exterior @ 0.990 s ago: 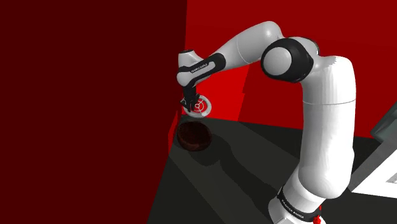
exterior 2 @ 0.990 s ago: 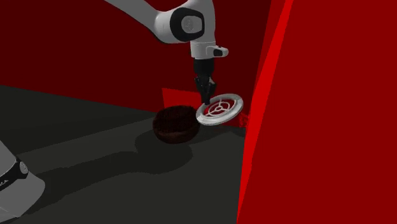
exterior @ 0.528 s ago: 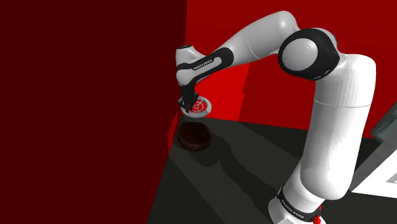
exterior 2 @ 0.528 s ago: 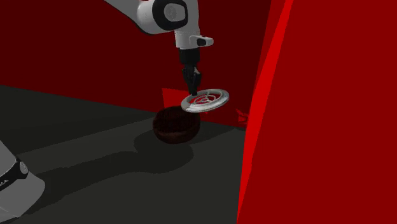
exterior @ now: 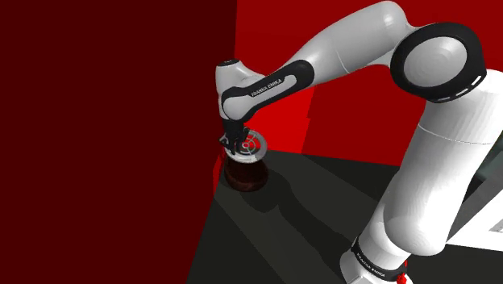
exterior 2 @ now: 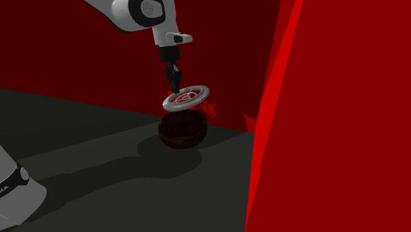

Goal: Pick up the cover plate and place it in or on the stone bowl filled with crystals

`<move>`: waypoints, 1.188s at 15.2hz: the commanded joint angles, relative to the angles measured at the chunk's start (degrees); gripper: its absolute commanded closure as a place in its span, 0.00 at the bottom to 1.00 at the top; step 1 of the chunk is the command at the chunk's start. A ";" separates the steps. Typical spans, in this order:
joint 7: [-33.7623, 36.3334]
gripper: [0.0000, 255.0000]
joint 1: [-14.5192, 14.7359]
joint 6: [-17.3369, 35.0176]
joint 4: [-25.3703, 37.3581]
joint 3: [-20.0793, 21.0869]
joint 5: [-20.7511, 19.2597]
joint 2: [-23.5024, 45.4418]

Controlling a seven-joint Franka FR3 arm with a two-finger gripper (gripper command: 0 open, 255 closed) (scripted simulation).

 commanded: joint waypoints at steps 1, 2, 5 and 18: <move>0.82 1.00 0.32 1.13 -1.38 0.24 -0.16 -0.16; 0.98 1.00 0.31 1.83 -1.70 0.22 -0.29 0.23; 1.46 1.00 0.31 3.93 -2.58 0.15 -0.68 1.48; 3.21 1.00 0.36 10.59 -4.68 -0.21 -2.19 6.18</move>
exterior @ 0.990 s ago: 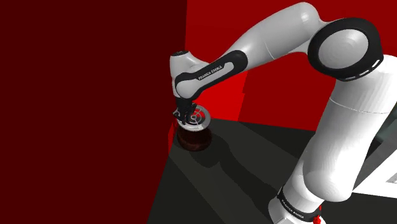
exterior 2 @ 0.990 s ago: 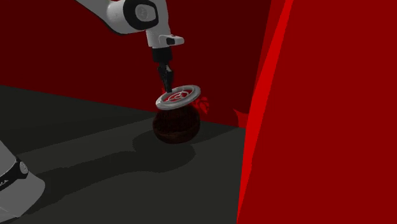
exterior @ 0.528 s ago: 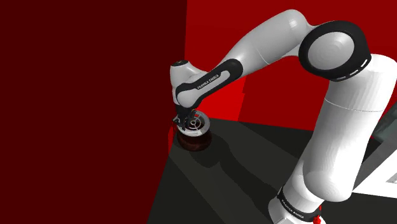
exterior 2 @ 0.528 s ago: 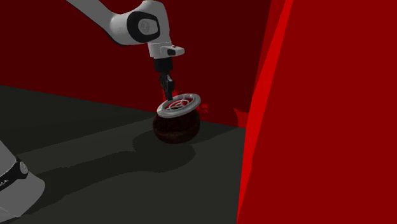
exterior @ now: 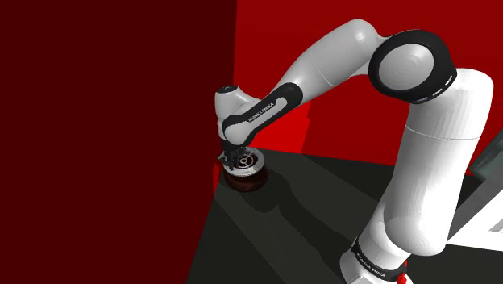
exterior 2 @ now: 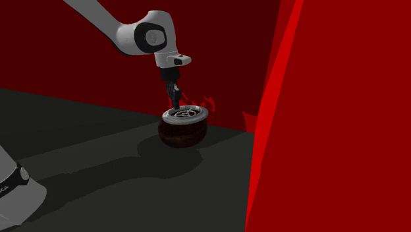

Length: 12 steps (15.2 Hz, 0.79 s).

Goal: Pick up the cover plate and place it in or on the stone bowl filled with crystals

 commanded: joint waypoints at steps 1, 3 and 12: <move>0.01 1.00 -0.09 -0.03 -0.24 -0.11 -0.04 0.28; 0.01 1.00 -0.10 -0.03 -0.24 -0.10 -0.05 0.28; -0.50 0.00 0.07 -3.50 0.86 0.31 0.75 -2.09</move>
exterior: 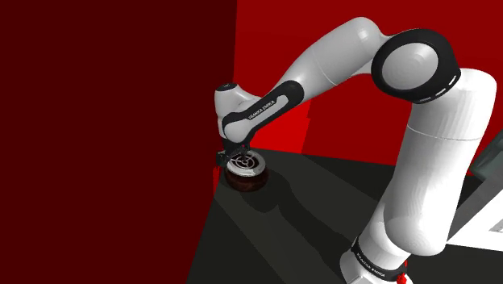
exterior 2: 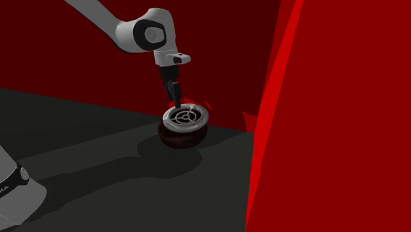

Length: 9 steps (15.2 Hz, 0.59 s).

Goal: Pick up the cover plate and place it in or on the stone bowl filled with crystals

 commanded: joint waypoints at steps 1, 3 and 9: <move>-0.39 0.00 0.19 -2.85 1.28 0.35 0.71 -2.40; -0.57 0.00 0.29 -4.25 1.86 0.47 0.99 -3.21; -0.57 0.00 0.28 -4.25 1.86 0.48 0.99 -3.22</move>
